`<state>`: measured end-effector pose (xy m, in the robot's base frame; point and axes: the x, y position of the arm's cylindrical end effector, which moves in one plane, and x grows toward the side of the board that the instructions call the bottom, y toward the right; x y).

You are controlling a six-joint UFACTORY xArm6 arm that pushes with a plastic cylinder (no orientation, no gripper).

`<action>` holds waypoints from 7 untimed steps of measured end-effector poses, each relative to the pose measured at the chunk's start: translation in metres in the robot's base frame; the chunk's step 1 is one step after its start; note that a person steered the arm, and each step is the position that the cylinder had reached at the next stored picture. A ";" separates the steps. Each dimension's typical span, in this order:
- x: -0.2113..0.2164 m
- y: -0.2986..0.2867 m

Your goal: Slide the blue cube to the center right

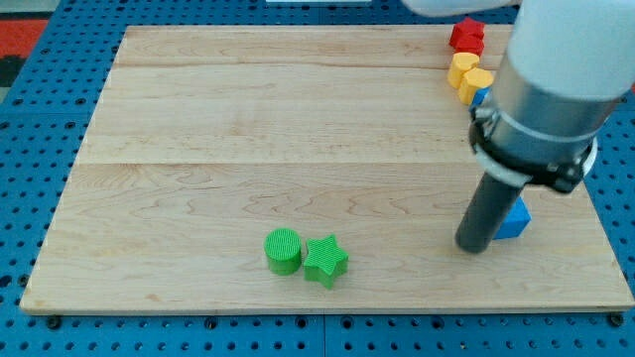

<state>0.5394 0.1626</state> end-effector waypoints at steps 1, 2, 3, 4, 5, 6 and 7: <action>-0.049 0.017; -0.050 -0.001; -0.020 -0.021; 0.023 0.002; 0.024 0.046; -0.030 0.048; -0.080 0.043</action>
